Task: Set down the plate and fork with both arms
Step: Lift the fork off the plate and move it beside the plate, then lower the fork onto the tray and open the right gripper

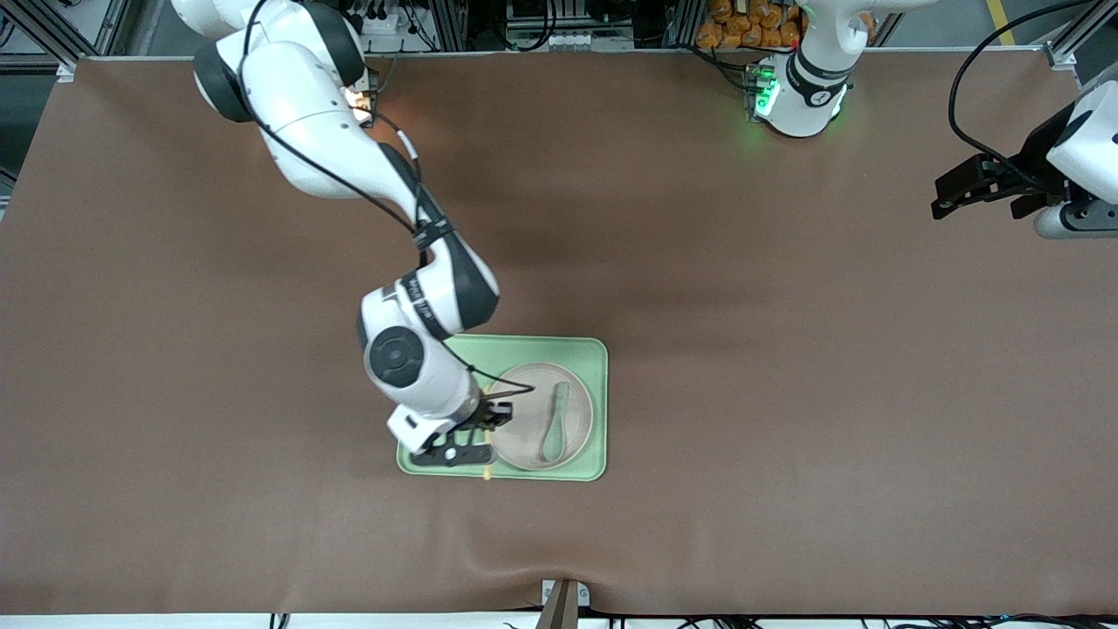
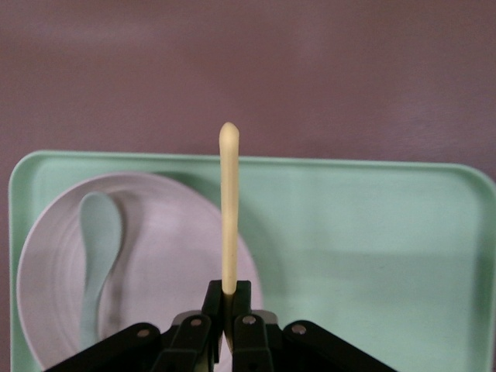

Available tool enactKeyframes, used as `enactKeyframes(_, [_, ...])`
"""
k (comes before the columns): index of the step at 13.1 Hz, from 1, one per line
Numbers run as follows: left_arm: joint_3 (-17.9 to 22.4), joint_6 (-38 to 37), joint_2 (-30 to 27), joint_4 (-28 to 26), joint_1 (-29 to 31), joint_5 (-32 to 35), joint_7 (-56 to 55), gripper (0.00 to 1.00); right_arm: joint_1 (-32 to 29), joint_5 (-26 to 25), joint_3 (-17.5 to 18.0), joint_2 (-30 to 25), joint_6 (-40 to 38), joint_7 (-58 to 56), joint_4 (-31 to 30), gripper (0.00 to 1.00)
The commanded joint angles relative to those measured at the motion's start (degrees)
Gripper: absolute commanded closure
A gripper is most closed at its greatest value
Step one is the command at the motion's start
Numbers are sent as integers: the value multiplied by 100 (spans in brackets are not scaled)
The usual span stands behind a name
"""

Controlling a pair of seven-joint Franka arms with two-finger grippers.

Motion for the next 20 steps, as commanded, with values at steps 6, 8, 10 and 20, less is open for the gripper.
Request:
enactKeyframes(6, [-62, -24, -6, 34, -14, 85, 64, 0, -372, 758, 124, -888, 1136, -1335, -2272, 100])
enactKeyframes(8, [-62, -24, -6, 34, 3, 102, 64, 0, -399, 767, 124, -1003, 1121, -1416, -2407, 100])
enactKeyframes(10, [-62, -24, -6, 34, -6, 103, 64, 0, -416, 776, 124, -1065, 1147, -1608, -2512, 100])
enactKeyframes(20, [-71, -24, -6, 34, -14, 67, 72, 0, -364, 1382, 168, -1109, 1437, -1662, -2864, 100])
